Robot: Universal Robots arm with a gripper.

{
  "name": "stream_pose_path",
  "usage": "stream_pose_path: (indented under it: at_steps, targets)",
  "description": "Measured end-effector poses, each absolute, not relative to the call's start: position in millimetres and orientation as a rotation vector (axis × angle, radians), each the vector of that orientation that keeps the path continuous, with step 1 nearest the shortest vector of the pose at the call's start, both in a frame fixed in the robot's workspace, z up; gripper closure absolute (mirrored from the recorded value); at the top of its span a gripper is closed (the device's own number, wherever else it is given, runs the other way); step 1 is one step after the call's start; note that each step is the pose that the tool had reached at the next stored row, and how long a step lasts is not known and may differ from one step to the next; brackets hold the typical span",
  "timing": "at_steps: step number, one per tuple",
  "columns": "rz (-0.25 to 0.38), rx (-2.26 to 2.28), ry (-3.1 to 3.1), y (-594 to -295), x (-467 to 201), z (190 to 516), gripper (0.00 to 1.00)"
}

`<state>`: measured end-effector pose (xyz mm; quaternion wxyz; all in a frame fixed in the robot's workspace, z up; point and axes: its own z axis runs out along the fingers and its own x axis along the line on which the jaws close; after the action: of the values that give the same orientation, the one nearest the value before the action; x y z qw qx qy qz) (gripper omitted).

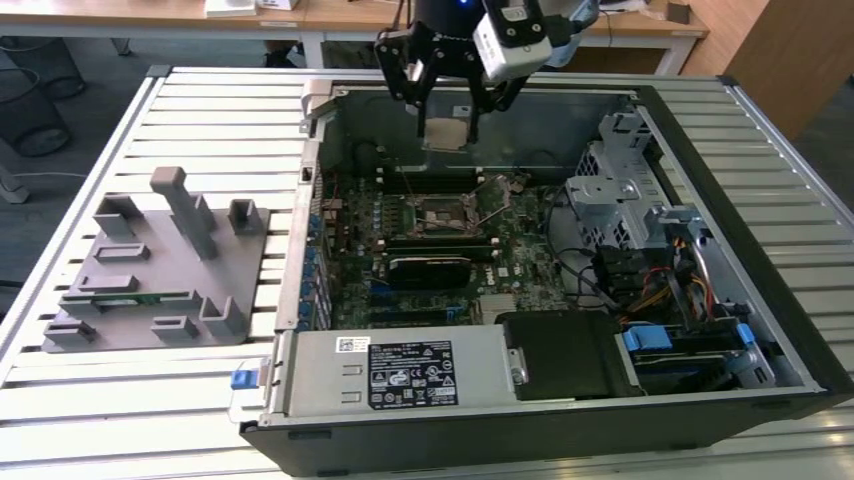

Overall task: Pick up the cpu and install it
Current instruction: 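Place the cpu into insertion slot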

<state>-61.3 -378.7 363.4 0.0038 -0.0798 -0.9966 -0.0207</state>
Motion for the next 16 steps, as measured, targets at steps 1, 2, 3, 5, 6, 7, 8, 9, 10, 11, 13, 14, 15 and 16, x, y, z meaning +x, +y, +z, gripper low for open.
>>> stream_pose_path:
  at_steps: [1, 2, 3, 5, 6, 7, 8, 9, 10, 11, 13, 14, 15, 16]
  targets:
    - [-0.065, -0.275, -3.122, -378.7, -61.3, 363.1, 0.46]
    - [-0.065, -0.301, -3.120, -378.7, -61.3, 362.8, 0.46]
    - [-0.065, -0.328, -3.117, -378.6, -61.3, 362.6, 0.46]
    - [-0.065, -0.383, -3.112, -378.6, -61.3, 362.1, 0.46]
    - [-0.065, -0.411, -3.109, -378.6, -61.3, 361.8, 0.46]
    - [-0.065, -0.440, -3.105, -378.6, -61.3, 361.6, 0.46]
    - [-0.066, -0.467, -3.101, -378.6, -61.3, 361.3, 0.46]
    - [-0.066, -0.494, -3.098, -378.6, -61.3, 361.1, 0.46]
    - [-0.066, -0.523, -3.093, -378.6, -61.3, 360.9, 0.46]
    - [-0.066, -0.549, -3.089, -378.6, -61.3, 360.8, 0.46]
    - [-0.066, -0.599, -3.080, -378.6, -61.3, 360.5, 0.46]
    - [-0.066, -0.624, -3.076, -378.5, -61.3, 360.3, 0.46]
    - [-0.066, -0.645, -3.072, -378.4, -61.3, 360.1, 0.46]
    - [-0.066, -0.669, -3.067, -378.4, -61.3, 360.0, 0.46]
